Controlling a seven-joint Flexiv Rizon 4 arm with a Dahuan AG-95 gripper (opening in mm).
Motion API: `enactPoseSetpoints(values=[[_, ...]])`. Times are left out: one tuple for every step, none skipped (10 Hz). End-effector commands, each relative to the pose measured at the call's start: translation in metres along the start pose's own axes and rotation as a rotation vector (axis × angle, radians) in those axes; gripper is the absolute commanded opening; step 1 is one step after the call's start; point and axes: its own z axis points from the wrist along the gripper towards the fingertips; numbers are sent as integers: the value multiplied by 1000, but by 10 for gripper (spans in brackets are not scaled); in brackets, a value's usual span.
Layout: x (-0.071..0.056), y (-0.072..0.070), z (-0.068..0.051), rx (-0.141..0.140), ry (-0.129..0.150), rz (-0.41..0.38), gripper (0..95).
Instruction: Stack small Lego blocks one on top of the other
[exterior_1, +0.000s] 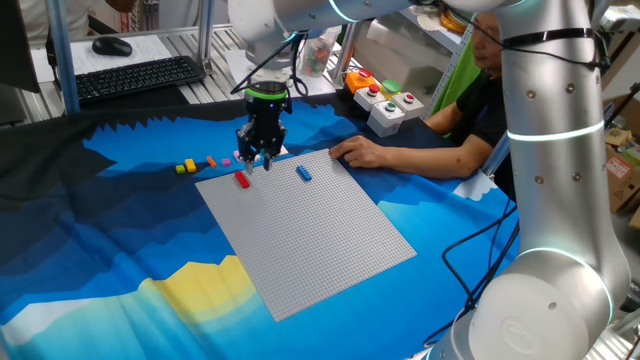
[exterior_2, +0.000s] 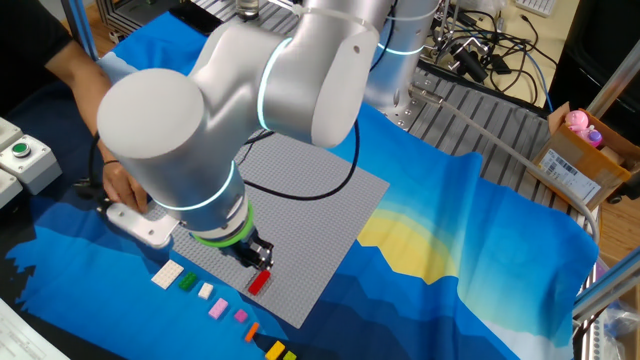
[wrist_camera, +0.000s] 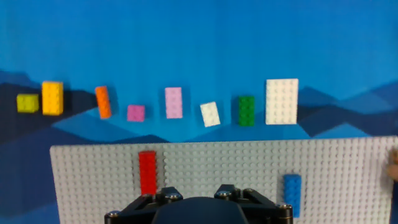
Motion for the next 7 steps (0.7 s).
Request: enactPoseSetpoints(values=[[3, 10, 8, 21, -45, 58, 380], [4, 13, 9, 20, -51, 63, 380], [3, 16, 10, 20, -56, 67, 380], [2, 17, 11, 20, -59, 68, 380], [1, 17, 13, 19, -62, 67, 380], [0, 17, 14, 19, -65, 65, 380], [-2, 17, 15, 18, -65, 64, 380]])
